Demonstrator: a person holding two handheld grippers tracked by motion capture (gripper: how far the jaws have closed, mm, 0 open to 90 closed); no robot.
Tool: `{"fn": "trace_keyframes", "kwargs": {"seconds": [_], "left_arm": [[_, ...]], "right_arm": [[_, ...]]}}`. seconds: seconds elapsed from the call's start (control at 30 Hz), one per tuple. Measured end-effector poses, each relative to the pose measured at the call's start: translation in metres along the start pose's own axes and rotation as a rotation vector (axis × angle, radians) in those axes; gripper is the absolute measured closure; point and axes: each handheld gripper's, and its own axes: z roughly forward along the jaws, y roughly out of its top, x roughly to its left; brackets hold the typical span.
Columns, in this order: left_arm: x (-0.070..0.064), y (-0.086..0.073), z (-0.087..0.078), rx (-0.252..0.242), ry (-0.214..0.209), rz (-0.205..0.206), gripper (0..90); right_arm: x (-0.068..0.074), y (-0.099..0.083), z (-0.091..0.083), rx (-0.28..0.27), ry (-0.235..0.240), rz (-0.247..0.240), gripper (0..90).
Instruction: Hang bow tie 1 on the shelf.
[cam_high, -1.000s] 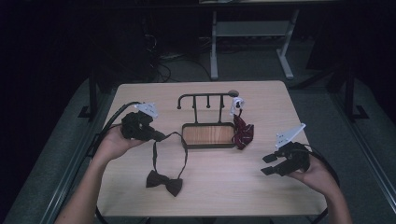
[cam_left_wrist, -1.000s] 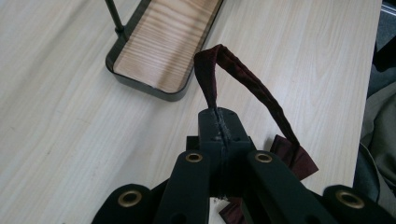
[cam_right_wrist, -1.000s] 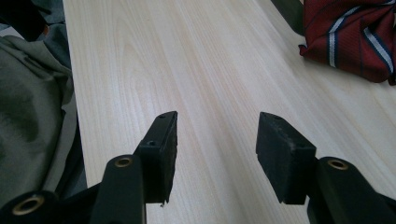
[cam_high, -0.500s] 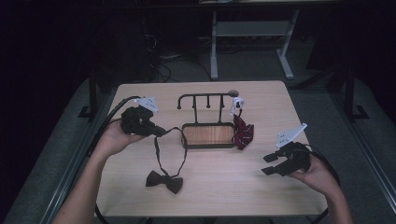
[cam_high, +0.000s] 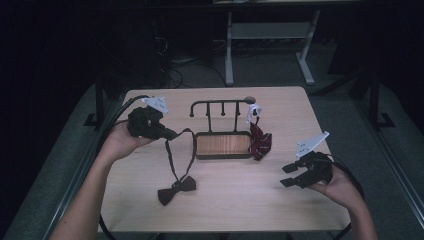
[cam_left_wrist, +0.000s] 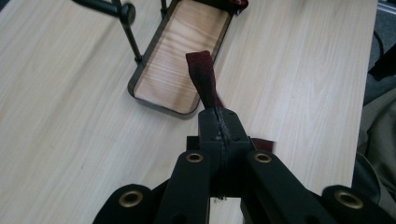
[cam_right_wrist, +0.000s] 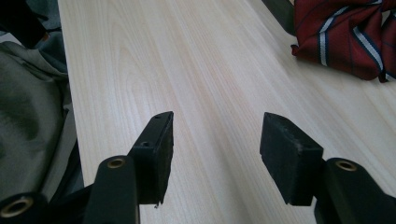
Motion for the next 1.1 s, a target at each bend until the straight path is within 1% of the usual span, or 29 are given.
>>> {"fn": "trace_keyframes", "kwargs": {"seconds": [0.03, 0.07, 0.2, 0.33, 0.47, 0.53, 0.63, 0.67, 0.87, 0.97, 1.0, 1.03, 1.1], "left_arm": [[0.000, 0.001, 0.000, -0.004, 0.003, -0.005, 89.8], [0.000, 0.002, -0.002, 0.000, 0.007, 0.005, 89.8], [0.002, 0.007, -0.006, 0.003, 0.016, 0.009, 89.8], [0.004, 0.010, -0.011, 0.001, 0.020, 0.008, 89.8], [0.007, 0.015, -0.014, -0.001, 0.028, 0.010, 89.7], [0.008, 0.017, -0.015, -0.004, 0.029, 0.003, 89.8], [0.010, 0.019, -0.016, 0.000, 0.034, 0.007, 89.7], [0.011, 0.020, -0.016, -0.001, 0.037, 0.007, 89.7], [0.018, 0.026, -0.019, -0.002, 0.037, -0.002, 89.7], [0.022, 0.030, -0.020, 0.013, 0.042, -0.001, 89.7], [0.023, 0.031, -0.020, 0.015, 0.042, 0.002, 89.7], [0.024, 0.032, -0.021, 0.015, 0.042, 0.000, 89.7], [0.027, 0.035, -0.021, 0.018, 0.041, 0.001, 89.7]], "right_arm": [[0.000, 0.000, 0.000, 0.000, -0.001, 0.001, 43.9], [0.000, -0.001, 0.000, 0.001, -0.003, -0.003, 43.9], [0.000, -0.001, 0.000, 0.000, -0.001, 0.004, 43.9], [-0.001, 0.000, 0.000, 0.002, -0.001, 0.002, 44.0], [-0.001, -0.001, 0.002, 0.003, 0.008, 0.008, 44.1], [-0.001, -0.001, 0.002, 0.004, 0.010, 0.010, 44.1], [-0.001, -0.001, 0.003, 0.007, 0.008, 0.005, 44.3], [-0.001, -0.001, 0.003, 0.005, 0.013, 0.012, 44.3], [-0.001, -0.002, 0.002, 0.002, 0.008, 0.003, 44.7], [-0.001, -0.002, 0.001, 0.001, 0.009, 0.005, 44.8], [0.000, -0.002, 0.000, 0.000, 0.014, 0.013, 44.9], [-0.001, -0.003, 0.000, 0.000, 0.011, 0.006, 44.9], [-0.001, -0.003, 0.000, -0.002, 0.012, 0.005, 45.0]]}}
